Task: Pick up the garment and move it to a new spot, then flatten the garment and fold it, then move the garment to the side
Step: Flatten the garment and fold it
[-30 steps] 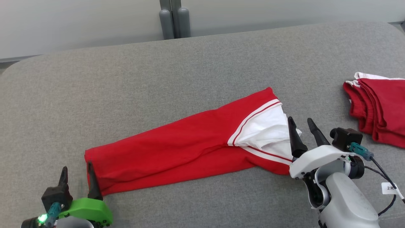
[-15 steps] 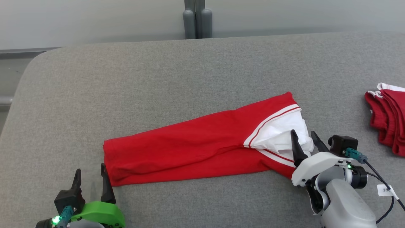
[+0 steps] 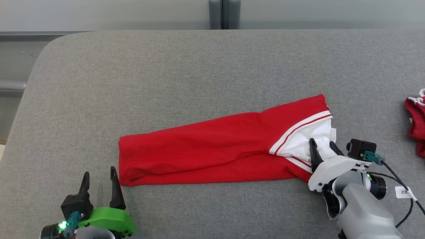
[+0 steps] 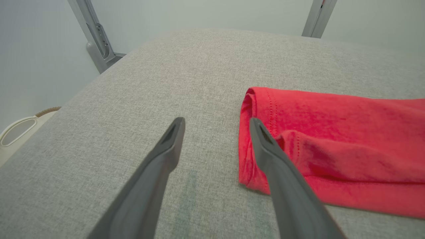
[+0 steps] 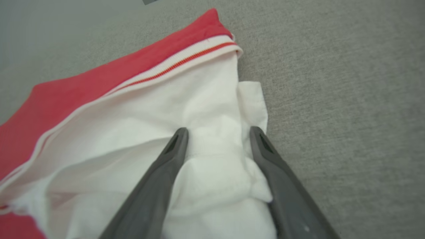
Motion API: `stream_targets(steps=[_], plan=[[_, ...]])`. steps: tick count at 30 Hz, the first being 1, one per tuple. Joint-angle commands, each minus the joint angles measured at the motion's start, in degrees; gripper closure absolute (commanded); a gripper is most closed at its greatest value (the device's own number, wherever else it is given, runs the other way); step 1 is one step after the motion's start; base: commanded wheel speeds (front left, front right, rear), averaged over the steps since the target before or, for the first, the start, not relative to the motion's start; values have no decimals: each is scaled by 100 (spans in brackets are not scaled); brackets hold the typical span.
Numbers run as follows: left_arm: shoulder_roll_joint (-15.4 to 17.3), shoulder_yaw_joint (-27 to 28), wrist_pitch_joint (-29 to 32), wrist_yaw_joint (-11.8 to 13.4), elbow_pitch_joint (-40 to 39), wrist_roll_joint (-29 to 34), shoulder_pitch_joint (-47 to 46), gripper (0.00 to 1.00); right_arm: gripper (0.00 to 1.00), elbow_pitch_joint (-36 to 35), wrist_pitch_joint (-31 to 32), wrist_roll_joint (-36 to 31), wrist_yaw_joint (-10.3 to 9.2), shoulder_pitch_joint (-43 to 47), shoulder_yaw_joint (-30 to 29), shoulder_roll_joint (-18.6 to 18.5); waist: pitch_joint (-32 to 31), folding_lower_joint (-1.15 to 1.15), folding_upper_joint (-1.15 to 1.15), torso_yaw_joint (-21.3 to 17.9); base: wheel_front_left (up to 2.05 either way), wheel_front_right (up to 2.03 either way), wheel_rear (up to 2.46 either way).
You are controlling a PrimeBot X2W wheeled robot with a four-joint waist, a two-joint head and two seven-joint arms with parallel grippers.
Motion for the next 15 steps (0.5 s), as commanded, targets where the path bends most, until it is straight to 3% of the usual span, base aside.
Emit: stream_targets(steps=[1, 7, 11, 15], plan=[[24, -8, 0, 51, 6, -53, -111, 0, 100, 232, 188, 143, 32, 137, 222, 176, 40, 0, 0, 37, 0, 0, 0], [24, -26, 0, 33, 11, -31, -125, 0, 100, 379, 129, 263, 7, -72, 163, 50, 73, 0, 0, 37, 0, 0, 0], [23, -56, 0, 15, -1, -35, -149, 0, 100, 15, 78, 123, 0, -90, -365, -212, 72, 0, 0, -9, 0, 0, 0], [25, -97, 0, 20, 15, -46, -146, 0, 100, -387, 66, -146, 3, 21, -901, -223, 48, 0, 0, -93, 0, 0, 0]])
